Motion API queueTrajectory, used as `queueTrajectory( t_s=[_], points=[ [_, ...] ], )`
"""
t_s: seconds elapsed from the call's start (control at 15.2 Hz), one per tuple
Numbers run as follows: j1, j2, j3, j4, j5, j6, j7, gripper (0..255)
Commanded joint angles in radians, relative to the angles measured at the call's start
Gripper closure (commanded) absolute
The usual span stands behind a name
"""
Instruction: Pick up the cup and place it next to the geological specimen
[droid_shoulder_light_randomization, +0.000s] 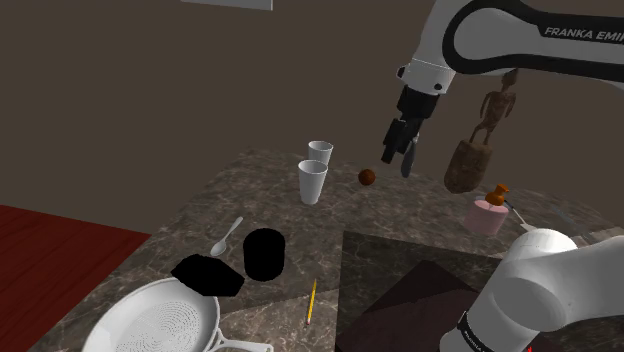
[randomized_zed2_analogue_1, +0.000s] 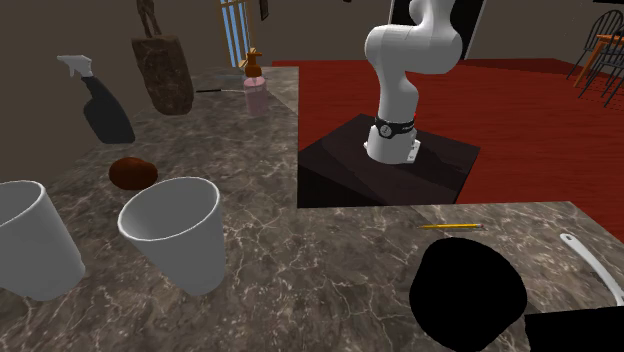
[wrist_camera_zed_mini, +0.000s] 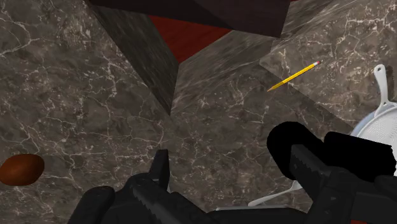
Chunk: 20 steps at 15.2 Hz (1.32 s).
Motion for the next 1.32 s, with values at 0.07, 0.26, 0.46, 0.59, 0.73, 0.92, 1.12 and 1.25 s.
queueTrajectory(
  t_s=[0.07,0.26,0.46,0.59,0.73,0.92,1.12,1.25],
  points=[
    [-0.002,0.034,0.004,0.004,-0.004,0.027,0.0,0],
    [-0.011,0.14,0.018,0.026,-0.018,0.105,0.002,0],
    [-0.019,0.25,0.031,0.059,-0.036,0.175,0.007,0],
    [-0.025,0.325,0.039,0.088,-0.05,0.217,0.013,0],
    [-0.032,0.401,0.047,0.123,-0.066,0.254,0.02,0],
    [-0.04,0.518,0.058,0.183,-0.094,0.302,0.034,0],
    [-0.047,0.635,0.067,0.256,-0.127,0.339,0.051,0],
    [-0.049,0.714,0.071,0.311,-0.151,0.357,0.064,0]
  ],
)
